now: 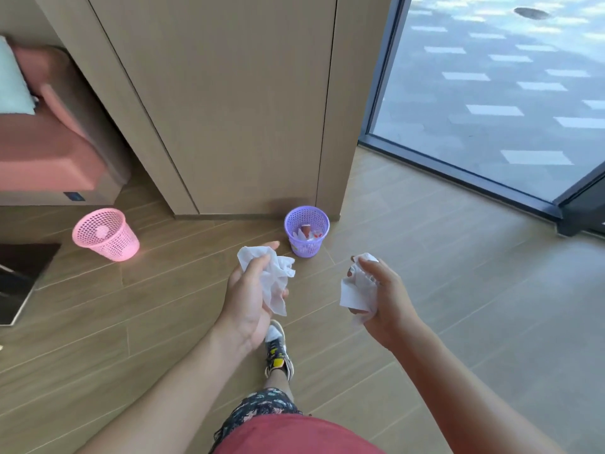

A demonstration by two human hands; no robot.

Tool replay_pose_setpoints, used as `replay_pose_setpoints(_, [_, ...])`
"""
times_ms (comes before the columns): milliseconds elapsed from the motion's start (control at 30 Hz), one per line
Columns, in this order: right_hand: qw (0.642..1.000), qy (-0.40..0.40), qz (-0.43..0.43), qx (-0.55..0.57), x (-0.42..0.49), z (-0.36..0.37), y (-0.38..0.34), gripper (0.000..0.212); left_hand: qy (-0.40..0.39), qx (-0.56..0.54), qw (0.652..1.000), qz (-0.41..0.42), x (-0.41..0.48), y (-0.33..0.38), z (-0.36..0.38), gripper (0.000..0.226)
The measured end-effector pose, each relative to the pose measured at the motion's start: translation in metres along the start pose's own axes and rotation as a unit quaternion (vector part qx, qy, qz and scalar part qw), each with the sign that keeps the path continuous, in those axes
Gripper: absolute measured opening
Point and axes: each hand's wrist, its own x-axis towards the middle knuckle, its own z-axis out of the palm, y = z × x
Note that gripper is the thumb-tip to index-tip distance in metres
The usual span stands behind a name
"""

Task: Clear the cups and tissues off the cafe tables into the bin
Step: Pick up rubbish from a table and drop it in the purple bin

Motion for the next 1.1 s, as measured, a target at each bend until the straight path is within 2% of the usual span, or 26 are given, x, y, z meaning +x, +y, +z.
replay_pose_setpoints(333, [0.998, 0.038, -0.002, 0.049, 0.187, 0.045, -0.086, 0.006, -0.058, 0.024, 0.997, -0.05, 0.21, 0.063, 0.045, 0.02])
replay_pose_setpoints(567, [0.996, 0.041, 0.04, 0.07, 0.28, 0.07, -0.132, 0.002, -0.048, 0.041, 0.996, -0.067, 0.318, 0.091, 0.066, 0.024])
replay_pose_setpoints(633, [0.996, 0.05, 0.048, 0.063, 0.309, 0.07, -0.14, 0.007, -0.038, 0.036, 0.996, -0.077, 0.344, 0.09, 0.072, 0.024])
replay_pose_setpoints(767, [0.996, 0.053, 0.05, 0.053, 0.378, 0.064, -0.149, 0.031, -0.009, 0.033, 0.995, -0.098, 0.402, 0.079, 0.083, 0.021])
replay_pose_setpoints(1100, [0.992, 0.04, 0.117, 0.018, 0.594, 0.023, -0.116, 0.035, 0.075, 0.037, 0.984, -0.157, 0.583, -0.02, 0.1, 0.022])
